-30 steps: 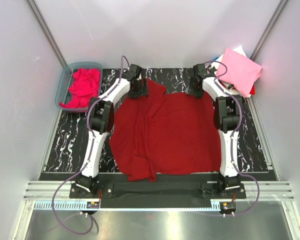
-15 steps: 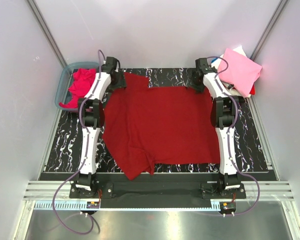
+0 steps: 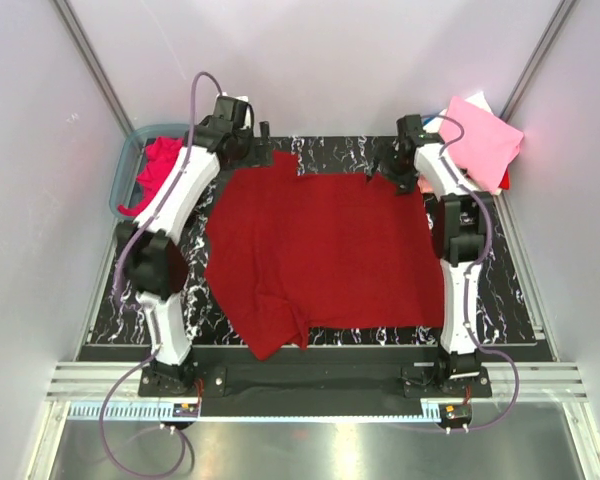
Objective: Fold and stack the t-shirts
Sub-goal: Flatten the tshirt out, then fold the tshirt
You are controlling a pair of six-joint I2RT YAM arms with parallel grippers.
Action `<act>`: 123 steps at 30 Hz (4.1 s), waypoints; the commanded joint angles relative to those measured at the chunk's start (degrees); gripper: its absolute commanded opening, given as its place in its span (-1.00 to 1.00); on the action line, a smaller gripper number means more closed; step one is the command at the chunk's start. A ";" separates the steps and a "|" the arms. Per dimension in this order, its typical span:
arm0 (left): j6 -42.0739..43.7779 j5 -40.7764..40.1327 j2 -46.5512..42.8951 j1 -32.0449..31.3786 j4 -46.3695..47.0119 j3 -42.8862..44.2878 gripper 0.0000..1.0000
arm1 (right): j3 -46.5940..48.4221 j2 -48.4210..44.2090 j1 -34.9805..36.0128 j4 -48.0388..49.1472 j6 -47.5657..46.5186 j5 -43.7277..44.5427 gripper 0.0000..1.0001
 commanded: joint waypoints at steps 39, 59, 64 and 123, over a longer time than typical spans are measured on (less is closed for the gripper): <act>-57.40 -13.98 -49.88 -60.15 13.93 -88.19 0.36 | -78.19 -77.14 20.90 11.87 15.74 -0.09 0.99; -54.93 -22.15 -59.70 -55.23 9.64 -88.36 -1.00 | -79.69 -85.20 20.81 -2.44 28.80 23.33 0.99; -55.81 -24.53 -69.11 -52.95 4.54 -89.77 -1.00 | -83.56 -90.32 17.84 -5.80 34.72 21.02 0.99; -52.47 -21.98 -74.39 -49.95 9.53 -92.76 -1.00 | -97.89 -87.96 -20.50 1.14 36.57 0.52 0.38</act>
